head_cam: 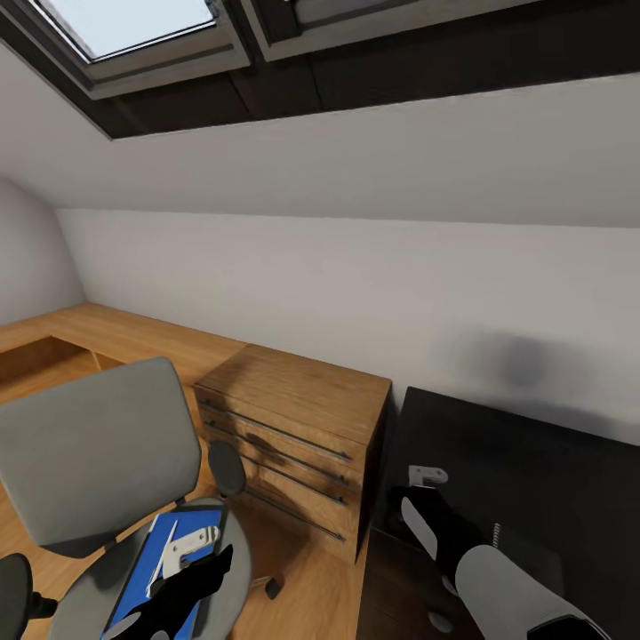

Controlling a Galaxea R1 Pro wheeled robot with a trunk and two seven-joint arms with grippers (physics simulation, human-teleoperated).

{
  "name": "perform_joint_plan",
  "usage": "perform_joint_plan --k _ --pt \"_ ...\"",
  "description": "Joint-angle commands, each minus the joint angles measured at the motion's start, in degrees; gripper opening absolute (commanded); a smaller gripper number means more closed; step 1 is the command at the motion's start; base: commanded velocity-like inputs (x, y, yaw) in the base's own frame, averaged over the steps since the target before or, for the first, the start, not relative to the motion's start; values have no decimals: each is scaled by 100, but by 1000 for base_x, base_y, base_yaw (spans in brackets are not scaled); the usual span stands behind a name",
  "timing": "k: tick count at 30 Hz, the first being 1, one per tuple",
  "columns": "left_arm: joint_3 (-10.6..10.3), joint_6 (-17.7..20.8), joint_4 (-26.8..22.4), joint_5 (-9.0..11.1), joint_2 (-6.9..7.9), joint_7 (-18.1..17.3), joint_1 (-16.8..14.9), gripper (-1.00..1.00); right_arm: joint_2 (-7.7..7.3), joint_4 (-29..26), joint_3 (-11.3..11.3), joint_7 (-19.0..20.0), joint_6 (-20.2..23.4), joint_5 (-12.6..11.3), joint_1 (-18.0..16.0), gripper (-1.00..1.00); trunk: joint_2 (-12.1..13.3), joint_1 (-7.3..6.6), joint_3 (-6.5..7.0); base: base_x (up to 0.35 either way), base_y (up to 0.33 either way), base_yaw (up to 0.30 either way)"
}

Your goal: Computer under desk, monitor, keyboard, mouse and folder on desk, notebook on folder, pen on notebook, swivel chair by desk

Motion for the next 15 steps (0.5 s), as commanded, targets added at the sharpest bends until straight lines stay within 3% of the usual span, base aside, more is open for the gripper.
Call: perform_joint_plan --k 1,10,15 --pt "4 21 -11 61 -3 41 -1 100 -4 -1 47 -45 -2 -169 0 -100 -4 1 -7 0 0 0" --pt "4 21 -11 61 -3 41 -1 100 -4 -4 47 -45 -2 -171 0 -100 -4 1 -7 0 0 0" --pt "3 21 -11 66 -1 39 -1 100 -10 -21 47 -45 -8 -174 0 -100 197 -109 83 0 0 0"
